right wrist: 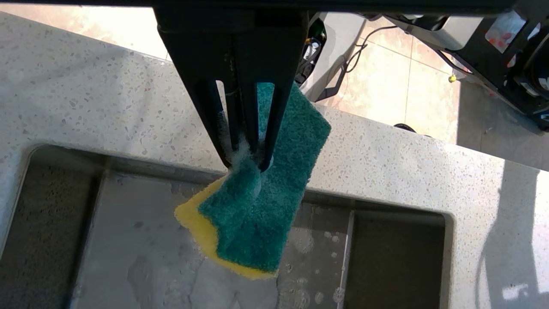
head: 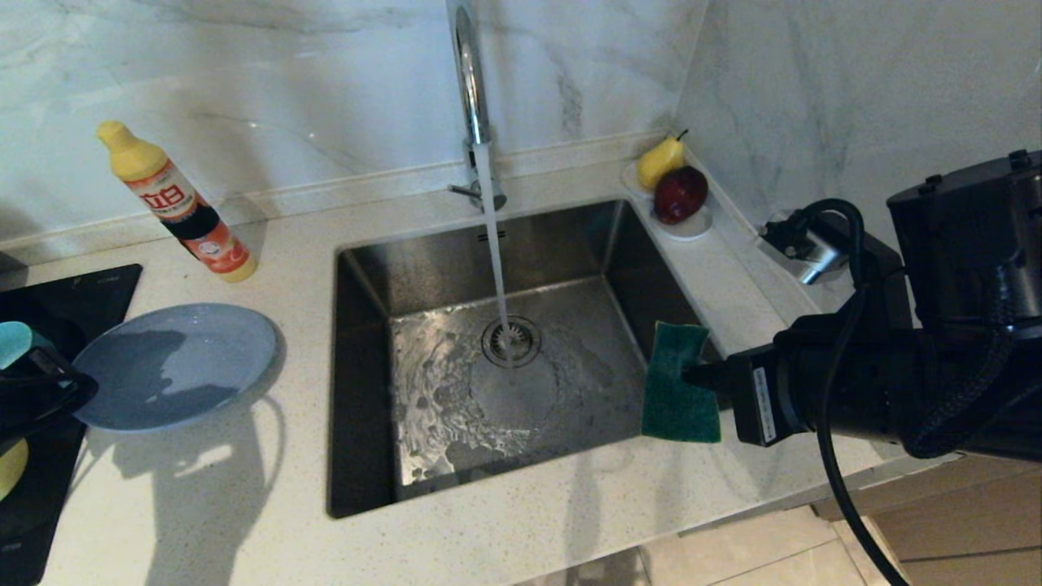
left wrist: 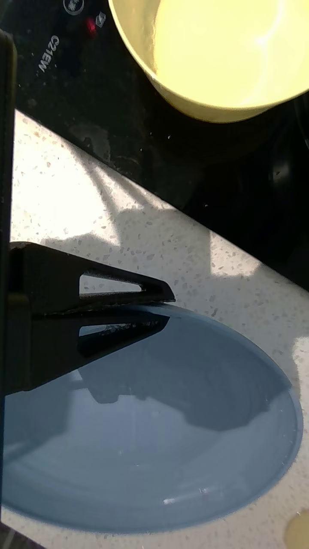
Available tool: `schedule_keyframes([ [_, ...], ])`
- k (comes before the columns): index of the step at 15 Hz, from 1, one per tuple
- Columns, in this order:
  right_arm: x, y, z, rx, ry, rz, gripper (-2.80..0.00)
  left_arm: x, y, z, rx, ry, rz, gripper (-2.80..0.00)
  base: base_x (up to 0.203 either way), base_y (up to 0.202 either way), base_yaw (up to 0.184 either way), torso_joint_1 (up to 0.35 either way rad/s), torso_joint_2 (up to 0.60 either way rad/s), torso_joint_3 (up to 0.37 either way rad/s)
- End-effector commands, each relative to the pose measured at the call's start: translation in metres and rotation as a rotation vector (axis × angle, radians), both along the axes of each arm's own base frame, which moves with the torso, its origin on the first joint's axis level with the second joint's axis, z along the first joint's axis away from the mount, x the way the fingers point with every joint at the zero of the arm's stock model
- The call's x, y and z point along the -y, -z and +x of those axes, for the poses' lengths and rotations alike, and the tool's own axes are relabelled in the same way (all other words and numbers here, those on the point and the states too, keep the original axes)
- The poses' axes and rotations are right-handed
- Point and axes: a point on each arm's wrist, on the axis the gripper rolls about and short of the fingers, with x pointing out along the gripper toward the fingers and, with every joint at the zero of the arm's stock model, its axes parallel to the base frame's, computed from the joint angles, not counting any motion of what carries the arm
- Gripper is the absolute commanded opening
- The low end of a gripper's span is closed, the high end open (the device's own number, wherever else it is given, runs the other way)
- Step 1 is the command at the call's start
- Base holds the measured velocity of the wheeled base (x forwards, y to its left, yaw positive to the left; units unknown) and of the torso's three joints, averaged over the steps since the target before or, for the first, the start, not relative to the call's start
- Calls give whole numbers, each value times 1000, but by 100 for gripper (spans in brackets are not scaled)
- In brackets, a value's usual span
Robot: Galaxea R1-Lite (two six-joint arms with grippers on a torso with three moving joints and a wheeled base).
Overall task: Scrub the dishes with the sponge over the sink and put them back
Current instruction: Place the plate on the table
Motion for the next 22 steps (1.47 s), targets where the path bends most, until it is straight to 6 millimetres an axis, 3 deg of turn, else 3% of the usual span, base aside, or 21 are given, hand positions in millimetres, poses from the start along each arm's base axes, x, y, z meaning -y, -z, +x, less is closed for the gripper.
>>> schedule_keyframes([
  [1,0,1,-1,-4,1,-1,-280,-5,8,8,-24,0,-18,-280,0,0,0,0,0,0],
  [3,0,1,-1,-6,1,3,-280,-9,14,14,-38,2,-27,-280,0,0,0,0,0,0],
  [4,0,1,-1,-6,1,3,-280,-12,16,20,-40,1,-33,0,0,0,0,0,0,0],
  [9,2,-2,-3,1,2,11,-280,-21,-4,34,43,-37,-74,0,0,0,0,0,0,0],
  [11,5,-3,-6,4,3,16,-280,-17,-27,32,87,13,-83,0,0,0,0,0,0,0],
  [13,7,4,-8,-13,5,3,-280,0,-60,25,128,192,-145,0,0,0,0,0,0,0],
  [15,10,7,-11,-19,7,-2,-280,30,-84,33,140,394,-165,0,0,0,0,0,0,0],
  [17,16,1,-17,0,9,16,-280,48,-87,47,82,486,20,0,0,0,0,0,0,0],
  [20,23,-1,-21,4,24,26,-280,77,-95,57,8,372,310,0,0,0,0,0,0,0],
  [21,24,-1,-21,2,29,26,-280,88,-106,51,49,400,349,-60,0,0,0,0,0,0],
  [22,25,2,-20,-4,35,19,-280,102,-111,49,74,448,371,-280,0,0,0,0,0,0],
])
